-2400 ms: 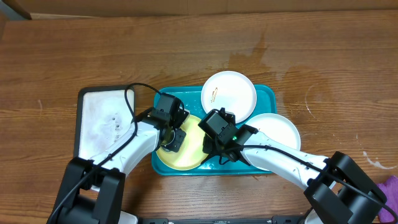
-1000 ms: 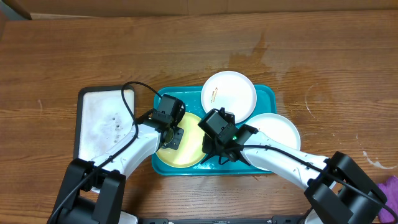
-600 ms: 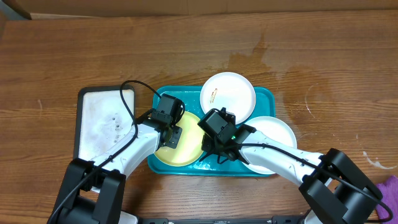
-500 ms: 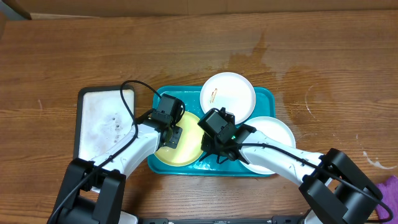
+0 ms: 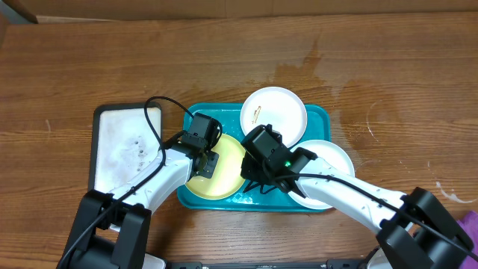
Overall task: Clean dirty plates on tray and stack at the side
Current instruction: 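Scrub the yellow plate with the sponge while the right gripper holds it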
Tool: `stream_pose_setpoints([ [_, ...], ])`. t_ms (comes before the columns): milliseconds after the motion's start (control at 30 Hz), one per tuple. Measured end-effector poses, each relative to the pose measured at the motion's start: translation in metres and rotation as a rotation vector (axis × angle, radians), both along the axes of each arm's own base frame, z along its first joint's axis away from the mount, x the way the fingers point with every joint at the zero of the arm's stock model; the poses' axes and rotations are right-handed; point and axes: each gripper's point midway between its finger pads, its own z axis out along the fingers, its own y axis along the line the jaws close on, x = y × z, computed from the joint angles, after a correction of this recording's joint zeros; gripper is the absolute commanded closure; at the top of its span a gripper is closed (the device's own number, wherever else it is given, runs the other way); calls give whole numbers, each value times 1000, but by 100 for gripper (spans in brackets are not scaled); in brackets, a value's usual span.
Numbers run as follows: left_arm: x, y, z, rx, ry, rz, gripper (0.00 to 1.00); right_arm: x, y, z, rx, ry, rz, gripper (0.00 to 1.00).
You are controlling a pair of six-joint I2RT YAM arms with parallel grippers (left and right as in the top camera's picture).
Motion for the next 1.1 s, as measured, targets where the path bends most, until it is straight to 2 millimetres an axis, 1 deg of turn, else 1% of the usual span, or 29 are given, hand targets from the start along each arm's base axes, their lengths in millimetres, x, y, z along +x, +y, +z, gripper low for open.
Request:
stream_pose_setpoints([
  [200, 0, 0, 0, 0, 0, 0, 96, 0, 2, -25, -27, 38, 4, 69],
  [333, 0, 0, 0, 0, 0, 0, 96, -1, 2, -33, -38, 49, 4, 70],
  [433, 0, 0, 0, 0, 0, 0, 96, 0, 1, -35, -41, 49, 2, 77],
  [567, 0, 0, 0, -2, 1, 0, 96, 2, -1, -36, -56, 40, -10, 94],
  [633, -1, -1, 0, -7, 3, -2, 96, 3, -1, -36, -56, 36, -11, 96],
  [1100, 1, -4, 0, -22, -1, -5, 96, 3, -4, -36, -67, 41, -13, 96],
])
